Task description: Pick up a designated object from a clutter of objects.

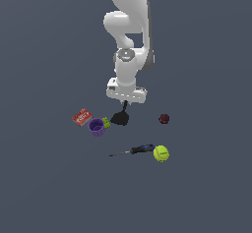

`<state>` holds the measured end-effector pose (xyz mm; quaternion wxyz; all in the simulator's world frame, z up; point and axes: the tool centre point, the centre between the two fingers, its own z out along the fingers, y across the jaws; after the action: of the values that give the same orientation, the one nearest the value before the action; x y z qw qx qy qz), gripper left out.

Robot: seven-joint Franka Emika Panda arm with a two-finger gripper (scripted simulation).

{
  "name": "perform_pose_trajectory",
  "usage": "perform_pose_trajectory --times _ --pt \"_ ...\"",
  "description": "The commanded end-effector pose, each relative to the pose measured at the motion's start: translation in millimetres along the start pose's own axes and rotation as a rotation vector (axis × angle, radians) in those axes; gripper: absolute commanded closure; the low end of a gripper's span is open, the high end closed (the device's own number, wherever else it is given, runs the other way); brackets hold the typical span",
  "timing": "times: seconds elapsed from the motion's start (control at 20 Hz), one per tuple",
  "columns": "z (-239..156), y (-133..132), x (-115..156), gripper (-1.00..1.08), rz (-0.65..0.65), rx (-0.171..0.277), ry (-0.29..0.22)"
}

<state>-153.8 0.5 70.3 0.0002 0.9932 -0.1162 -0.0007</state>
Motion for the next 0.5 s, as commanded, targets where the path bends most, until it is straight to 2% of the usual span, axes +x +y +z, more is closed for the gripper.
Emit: perform_pose_trajectory --times 0.0,0.45 --pt "-17 1 7 1.08 0.0 0.0 0.001" --pt "-85 4 33 1.08 0.0 0.001 0.001"
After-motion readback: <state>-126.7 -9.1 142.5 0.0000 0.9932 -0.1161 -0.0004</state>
